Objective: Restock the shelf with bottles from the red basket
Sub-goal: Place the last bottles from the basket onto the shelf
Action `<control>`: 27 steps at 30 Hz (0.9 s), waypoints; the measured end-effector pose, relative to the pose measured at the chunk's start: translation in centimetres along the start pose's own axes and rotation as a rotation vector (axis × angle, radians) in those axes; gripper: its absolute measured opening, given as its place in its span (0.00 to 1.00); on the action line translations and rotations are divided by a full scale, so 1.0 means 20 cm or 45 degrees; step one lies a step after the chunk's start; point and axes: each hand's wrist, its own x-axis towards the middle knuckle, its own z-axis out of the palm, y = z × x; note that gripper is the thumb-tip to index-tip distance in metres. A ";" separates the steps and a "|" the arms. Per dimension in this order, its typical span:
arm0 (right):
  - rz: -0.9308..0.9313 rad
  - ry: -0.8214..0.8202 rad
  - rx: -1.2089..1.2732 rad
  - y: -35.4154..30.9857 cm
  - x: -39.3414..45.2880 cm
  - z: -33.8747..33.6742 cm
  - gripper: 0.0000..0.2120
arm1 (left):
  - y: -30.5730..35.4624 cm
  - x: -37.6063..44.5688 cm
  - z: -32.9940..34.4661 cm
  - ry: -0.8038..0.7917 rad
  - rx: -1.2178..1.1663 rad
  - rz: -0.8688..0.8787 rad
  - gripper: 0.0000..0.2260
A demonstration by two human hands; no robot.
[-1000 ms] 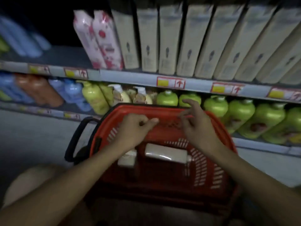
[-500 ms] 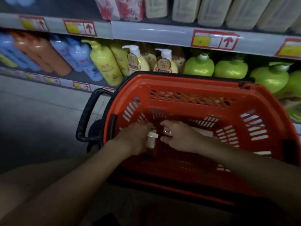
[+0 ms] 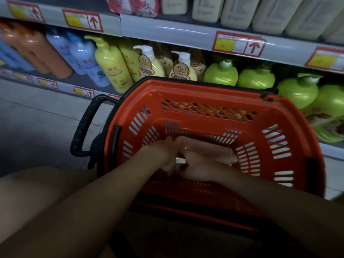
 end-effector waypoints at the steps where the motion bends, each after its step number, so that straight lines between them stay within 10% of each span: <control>1: -0.028 0.033 0.055 0.00 0.01 0.02 0.36 | -0.01 0.00 0.01 -0.007 -0.023 -0.016 0.54; 12: 0.200 0.626 -0.013 -0.11 -0.09 -0.35 0.17 | -0.14 -0.11 -0.14 0.802 -0.766 0.060 0.33; 19: 0.329 1.033 0.076 -0.24 -0.34 -0.69 0.25 | 0.18 -0.04 -0.02 0.920 -0.970 0.498 0.46; 27: -0.088 1.150 0.290 -0.42 -0.57 -0.74 0.25 | 0.39 -0.15 -0.25 1.353 -1.260 0.198 0.27</control>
